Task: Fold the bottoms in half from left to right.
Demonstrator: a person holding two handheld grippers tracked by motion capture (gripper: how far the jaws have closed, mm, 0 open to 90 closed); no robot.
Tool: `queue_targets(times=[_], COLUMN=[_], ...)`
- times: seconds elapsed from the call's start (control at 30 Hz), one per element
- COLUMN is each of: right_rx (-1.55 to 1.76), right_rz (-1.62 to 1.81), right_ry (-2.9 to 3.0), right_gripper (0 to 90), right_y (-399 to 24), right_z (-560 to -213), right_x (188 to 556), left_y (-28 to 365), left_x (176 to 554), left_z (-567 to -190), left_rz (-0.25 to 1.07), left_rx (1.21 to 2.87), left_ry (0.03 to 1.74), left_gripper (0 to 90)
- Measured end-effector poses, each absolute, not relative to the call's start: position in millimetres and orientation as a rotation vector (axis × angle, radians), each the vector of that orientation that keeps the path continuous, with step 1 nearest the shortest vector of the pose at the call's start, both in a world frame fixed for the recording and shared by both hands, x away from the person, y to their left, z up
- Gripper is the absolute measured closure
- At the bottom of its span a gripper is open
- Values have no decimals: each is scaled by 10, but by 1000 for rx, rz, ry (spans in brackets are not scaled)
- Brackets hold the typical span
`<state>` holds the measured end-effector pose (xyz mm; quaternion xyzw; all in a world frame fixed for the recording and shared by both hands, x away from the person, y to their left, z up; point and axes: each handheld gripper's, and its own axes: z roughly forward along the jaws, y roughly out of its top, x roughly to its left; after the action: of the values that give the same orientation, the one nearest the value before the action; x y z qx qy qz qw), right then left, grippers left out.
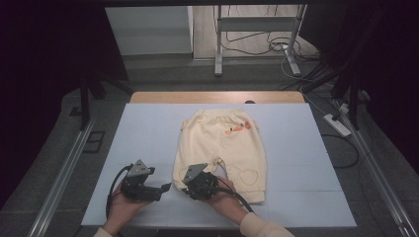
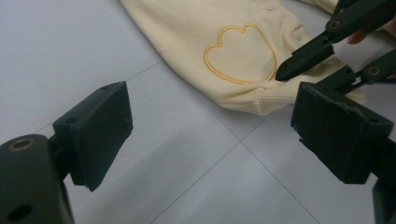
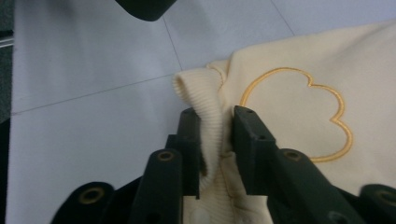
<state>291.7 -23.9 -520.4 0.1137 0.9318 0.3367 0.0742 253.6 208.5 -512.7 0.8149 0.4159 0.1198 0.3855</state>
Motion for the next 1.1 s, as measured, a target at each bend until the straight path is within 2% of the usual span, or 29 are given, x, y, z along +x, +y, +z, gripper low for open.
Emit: queue_targets(times=[0.5,1.1], right_rx=[351,340], right_rz=[1064,1080], right_ry=[2822,2825], right_gripper=[763,763], right_y=[-296,-326], right_z=[-5128,-5120], right_x=[2898,2878], left_y=[2100,1980], left_x=[2654,3040], left_z=[-5098,-5025], left_rz=[327,277], left_rx=[2068,2072], left_ry=[1080,1067], left_gripper=[128,138])
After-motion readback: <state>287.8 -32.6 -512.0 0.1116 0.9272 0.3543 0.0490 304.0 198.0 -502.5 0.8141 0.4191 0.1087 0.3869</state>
